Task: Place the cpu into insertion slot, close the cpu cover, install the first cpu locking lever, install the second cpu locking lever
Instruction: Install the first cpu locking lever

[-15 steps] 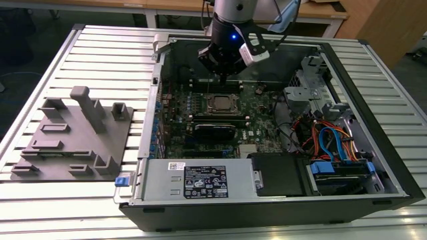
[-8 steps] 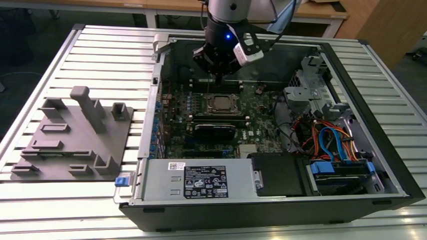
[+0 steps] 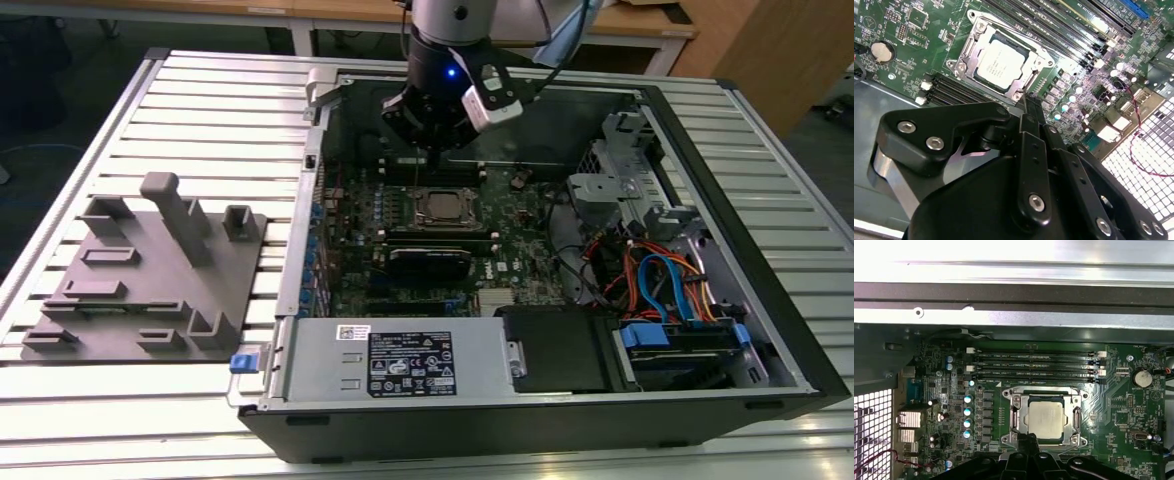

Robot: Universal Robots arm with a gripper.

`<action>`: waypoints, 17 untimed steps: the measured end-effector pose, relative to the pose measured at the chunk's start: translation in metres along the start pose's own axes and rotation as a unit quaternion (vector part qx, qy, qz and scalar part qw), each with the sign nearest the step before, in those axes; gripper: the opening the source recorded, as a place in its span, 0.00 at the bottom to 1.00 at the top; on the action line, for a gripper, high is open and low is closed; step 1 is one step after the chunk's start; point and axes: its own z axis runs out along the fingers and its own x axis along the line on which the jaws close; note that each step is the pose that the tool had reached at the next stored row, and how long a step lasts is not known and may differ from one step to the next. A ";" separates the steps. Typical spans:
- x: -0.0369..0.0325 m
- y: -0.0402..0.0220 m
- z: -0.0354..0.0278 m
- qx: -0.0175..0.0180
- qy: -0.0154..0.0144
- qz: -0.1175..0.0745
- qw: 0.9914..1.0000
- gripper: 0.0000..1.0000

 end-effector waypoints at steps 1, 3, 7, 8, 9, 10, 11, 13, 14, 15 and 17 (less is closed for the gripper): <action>0.0000 0.0000 0.0000 0.000 0.000 0.000 1.000 0.10; 0.0005 0.0000 0.0000 0.000 0.000 0.000 1.000 0.10; 0.0017 0.0000 0.0000 0.000 0.000 0.000 1.000 0.10; 0.0017 0.0000 0.0000 0.000 0.000 0.000 1.000 0.10; 0.0017 0.0000 0.0000 0.000 0.000 0.000 1.000 0.10; 0.0018 0.0000 0.0000 0.000 0.000 0.000 1.000 0.10; 0.0024 0.0000 0.0000 0.000 0.000 0.000 1.000 0.10; 0.0036 0.0000 0.0001 0.000 0.000 0.000 1.000 0.10; 0.0044 0.0000 0.0001 0.000 0.000 0.000 1.000 0.10; 0.0052 0.0000 0.0001 0.000 0.000 0.000 1.000 0.10; 0.0073 0.0000 0.0002 0.000 -0.001 0.000 1.000 0.10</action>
